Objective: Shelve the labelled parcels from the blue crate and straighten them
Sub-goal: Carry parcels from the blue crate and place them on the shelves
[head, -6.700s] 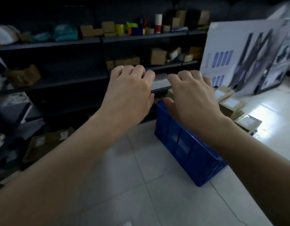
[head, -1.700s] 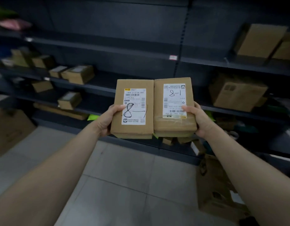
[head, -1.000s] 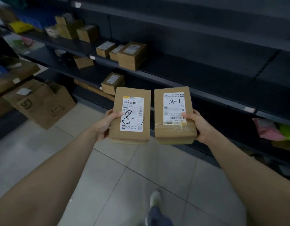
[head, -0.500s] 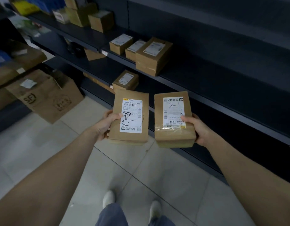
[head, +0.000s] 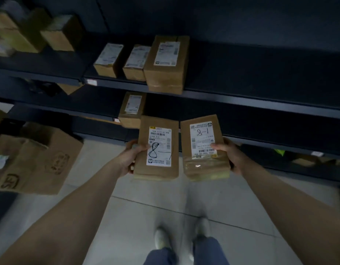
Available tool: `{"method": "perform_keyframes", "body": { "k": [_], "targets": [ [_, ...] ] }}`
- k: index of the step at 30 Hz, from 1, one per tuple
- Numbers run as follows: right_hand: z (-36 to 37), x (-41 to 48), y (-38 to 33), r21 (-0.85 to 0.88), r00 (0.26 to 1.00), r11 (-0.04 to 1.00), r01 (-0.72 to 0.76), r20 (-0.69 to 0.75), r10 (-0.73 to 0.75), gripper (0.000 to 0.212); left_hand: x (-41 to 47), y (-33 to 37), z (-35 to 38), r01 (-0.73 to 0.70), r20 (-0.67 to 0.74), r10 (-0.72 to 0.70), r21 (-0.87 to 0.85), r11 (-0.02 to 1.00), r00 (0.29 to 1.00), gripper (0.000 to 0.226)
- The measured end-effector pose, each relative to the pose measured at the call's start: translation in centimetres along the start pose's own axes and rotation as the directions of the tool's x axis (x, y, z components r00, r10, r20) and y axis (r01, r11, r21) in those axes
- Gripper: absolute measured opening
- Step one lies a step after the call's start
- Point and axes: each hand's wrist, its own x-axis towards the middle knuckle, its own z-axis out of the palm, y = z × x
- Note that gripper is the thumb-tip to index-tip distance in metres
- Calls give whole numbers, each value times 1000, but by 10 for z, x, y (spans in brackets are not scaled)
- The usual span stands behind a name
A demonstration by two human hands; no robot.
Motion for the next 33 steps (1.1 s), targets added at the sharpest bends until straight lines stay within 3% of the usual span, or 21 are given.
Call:
{"method": "perform_keyframes", "body": {
  "k": [5,12,19,25,33],
  "targets": [
    [3,46,-7,37,998,999,-32,-48,34,85,55,25,-4,-11,74,5,83,997,997,70],
    [7,124,-15,99,997,995,-3,-76,10,78,139,40,-7,-31,84,29,23,999,996,81],
    [8,199,-8,144,991,987,70,-126,-51,79,230,62,-13,-49,141,36,90,995,989,73],
    [-3,261,-2,179,982,977,119,-165,-89,65,300,79,-12,-56,144,28,201,978,989,72],
    [-1,319,-8,156,986,976,149,-102,-134,59,359,94,-15,-18,69,1,248,968,998,79]
  ]
}}
